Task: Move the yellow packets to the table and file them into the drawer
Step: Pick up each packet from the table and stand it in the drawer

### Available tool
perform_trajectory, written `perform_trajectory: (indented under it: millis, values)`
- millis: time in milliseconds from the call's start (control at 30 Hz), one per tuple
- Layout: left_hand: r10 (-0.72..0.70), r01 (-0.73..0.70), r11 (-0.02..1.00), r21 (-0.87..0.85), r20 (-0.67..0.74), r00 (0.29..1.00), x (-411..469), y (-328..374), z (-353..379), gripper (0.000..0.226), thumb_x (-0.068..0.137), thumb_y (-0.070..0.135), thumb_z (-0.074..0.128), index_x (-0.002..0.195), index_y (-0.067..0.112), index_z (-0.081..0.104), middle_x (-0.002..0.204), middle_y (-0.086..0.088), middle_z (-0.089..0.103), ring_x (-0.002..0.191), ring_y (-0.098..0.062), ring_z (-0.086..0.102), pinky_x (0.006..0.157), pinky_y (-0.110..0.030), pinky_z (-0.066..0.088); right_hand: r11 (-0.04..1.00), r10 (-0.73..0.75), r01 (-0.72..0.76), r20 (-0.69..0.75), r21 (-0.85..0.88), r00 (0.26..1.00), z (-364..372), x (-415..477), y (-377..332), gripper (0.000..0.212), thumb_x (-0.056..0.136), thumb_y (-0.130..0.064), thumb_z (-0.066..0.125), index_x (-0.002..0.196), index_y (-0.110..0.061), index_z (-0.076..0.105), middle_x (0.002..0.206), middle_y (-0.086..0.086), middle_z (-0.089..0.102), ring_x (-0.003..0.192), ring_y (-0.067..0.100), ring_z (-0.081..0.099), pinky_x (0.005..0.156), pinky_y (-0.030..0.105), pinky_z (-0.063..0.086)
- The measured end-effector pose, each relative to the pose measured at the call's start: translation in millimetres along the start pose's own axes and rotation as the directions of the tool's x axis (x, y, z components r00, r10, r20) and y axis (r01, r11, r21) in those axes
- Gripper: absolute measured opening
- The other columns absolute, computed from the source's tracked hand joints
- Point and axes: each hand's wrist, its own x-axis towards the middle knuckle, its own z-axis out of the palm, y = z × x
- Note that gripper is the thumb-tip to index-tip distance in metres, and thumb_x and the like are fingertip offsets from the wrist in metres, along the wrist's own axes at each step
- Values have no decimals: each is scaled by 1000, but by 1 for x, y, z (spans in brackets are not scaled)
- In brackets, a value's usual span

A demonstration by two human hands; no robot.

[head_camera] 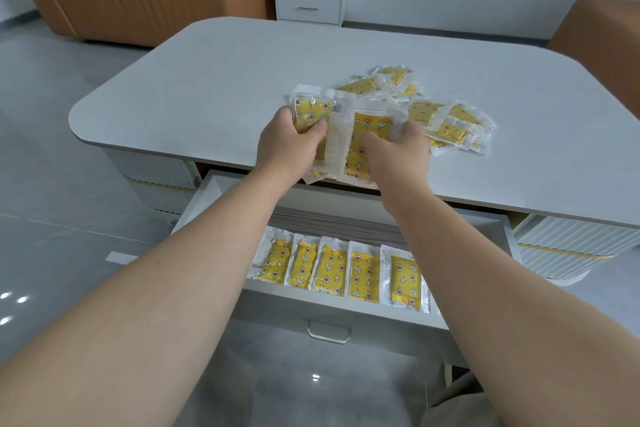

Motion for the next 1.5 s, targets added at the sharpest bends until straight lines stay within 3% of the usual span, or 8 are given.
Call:
perform_trajectory:
  millis: [167,267,433,533,667,1133,1300,1500]
  values:
    - [-142,162,972,-168,124,982,2,2,-42,38,70,22,84,102,7,70,99,-4,76,95,-25,73,90,-45,58,995,-45,61,205,-74,978,6,-3,2,39,79,-13,77,77,-18,39,71,1,47,61,19,51,54,33,47]
    - [-211,223,972,-73,140,967,0,-10,-67,59,55,22,86,105,-2,62,101,-20,72,94,-40,72,86,-60,57,983,11,64,401,-173,916,16,-11,5,32,74,-11,85,88,-11,55,88,8,71,77,23,73,68,44,64]
    - [-374,324,924,202,307,875,2,-37,-95,32,81,5,77,109,10,62,108,-19,71,98,-33,71,87,-50,59,937,140,95,612,-336,778,33,-25,14,26,81,-11,82,104,-13,71,94,5,77,80,18,76,74,36,64]
    - [-495,356,847,395,341,799,2,-60,-104,42,85,9,77,122,7,58,102,-12,71,88,-25,70,76,-40,60,888,286,44,625,-458,726,44,-29,24,30,84,-11,77,112,-5,68,106,16,75,92,32,76,80,47,63]
    - [-559,245,664,707,251,790,-2,-87,-105,60,87,13,77,140,7,50,101,-8,62,75,-20,61,54,-29,52,812,365,69,597,-580,714,57,-37,33,40,83,-6,74,121,-1,61,101,19,68,79,33,68,65,35,55]
    - [-346,-321,84,943,330,878,4,-131,-98,49,82,38,76,128,27,63,129,-1,55,124,-24,46,99,-39,42,780,446,-48,499,-624,743,94,-33,62,39,87,-11,77,121,2,62,113,23,71,101,37,73,89,51,60]
    - [-406,-302,124,945,326,854,3,-134,-99,55,82,46,77,132,32,61,129,-1,62,124,-25,51,103,-39,41,809,517,-211,493,-549,700,99,-34,73,41,88,3,71,126,-1,56,95,19,65,79,28,62,80,34,57]
    - [-443,-313,145,939,344,828,5,-130,-98,76,75,46,83,142,34,50,140,1,56,131,-25,49,105,-41,40,835,534,-330,509,-440,674,115,-45,73,21,88,5,73,99,-3,57,95,18,62,82,27,60,92,50,59]
